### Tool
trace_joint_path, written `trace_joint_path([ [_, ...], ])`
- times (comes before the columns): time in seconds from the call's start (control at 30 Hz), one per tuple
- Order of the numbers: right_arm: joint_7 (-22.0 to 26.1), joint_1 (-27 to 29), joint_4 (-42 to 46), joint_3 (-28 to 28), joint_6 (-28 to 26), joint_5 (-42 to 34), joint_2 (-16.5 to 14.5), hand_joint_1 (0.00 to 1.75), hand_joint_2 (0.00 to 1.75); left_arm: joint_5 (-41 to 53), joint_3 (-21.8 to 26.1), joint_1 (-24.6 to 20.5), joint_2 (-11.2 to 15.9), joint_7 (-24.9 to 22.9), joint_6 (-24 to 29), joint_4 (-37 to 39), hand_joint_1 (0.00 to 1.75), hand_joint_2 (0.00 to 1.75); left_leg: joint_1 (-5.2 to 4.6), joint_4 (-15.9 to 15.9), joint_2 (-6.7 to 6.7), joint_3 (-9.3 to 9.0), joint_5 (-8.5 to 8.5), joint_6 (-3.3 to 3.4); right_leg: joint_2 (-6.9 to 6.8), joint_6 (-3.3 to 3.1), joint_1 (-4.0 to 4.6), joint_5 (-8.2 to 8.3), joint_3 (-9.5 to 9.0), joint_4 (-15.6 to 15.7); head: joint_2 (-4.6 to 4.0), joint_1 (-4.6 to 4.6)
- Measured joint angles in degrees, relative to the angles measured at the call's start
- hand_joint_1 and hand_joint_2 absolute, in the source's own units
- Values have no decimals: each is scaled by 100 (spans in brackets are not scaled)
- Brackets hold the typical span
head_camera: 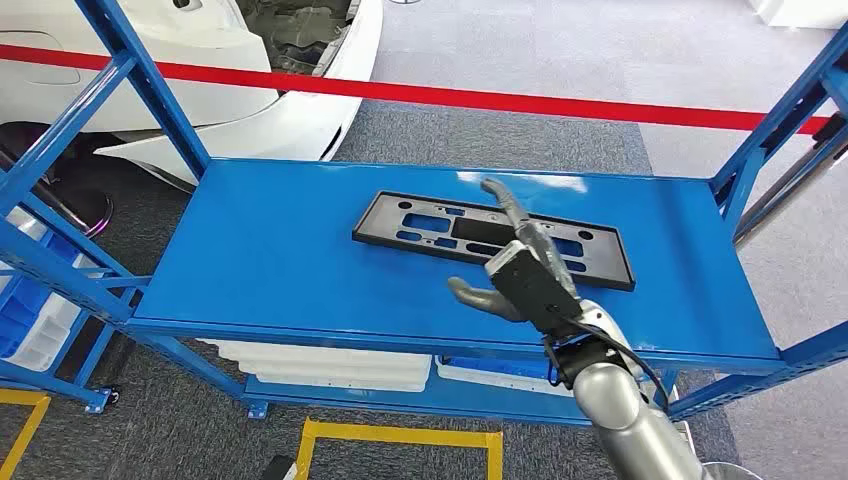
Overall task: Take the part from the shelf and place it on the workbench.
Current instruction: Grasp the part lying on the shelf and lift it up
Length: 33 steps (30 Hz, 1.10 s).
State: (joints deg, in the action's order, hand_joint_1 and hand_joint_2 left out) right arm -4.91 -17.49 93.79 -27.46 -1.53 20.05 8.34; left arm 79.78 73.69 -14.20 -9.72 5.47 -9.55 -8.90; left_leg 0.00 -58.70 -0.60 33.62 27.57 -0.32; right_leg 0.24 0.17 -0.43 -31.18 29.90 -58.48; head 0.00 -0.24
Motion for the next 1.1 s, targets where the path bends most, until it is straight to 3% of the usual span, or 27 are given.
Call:
trace_joint_path([
  [0.2, -65, -214, -433, -397, 192, -124, -206, 0, 175, 43, 96, -10, -33, -93, 50, 2, 0, 175, 6, 0, -2, -1, -3, -5, -2, -1, 2, -1, -1, 0, 0, -2],
  [0.43, -770, -281, -1005, -704, 48, 1164, -205, 0, 175, 207, 143, -21, -74, -208, 123, 2, 0, 175, 5, -1, -1, -1, -3, -5, -1, -1, -6, -1, 1, 1, 0, 4],
  [0.6, -842, -517, -1590, -720, -105, 2303, -110, 0, 175, 286, 157, -59, -112, -247, 139, 2, 0, 175, 4, -3, 0, -2, -3, -4, 0, 1, -8, 1, 0, 2, 0, 7],
  [1.1, -1018, -1020, -2498, -484, 106, 3439, 233, 0, 175, 437, 252, -69, -138, -246, 178, 2, 0, 175, 5, -6, 0, -3, -3, -4, 2, 2, -8, 2, 1, 2, 0, 1],
])
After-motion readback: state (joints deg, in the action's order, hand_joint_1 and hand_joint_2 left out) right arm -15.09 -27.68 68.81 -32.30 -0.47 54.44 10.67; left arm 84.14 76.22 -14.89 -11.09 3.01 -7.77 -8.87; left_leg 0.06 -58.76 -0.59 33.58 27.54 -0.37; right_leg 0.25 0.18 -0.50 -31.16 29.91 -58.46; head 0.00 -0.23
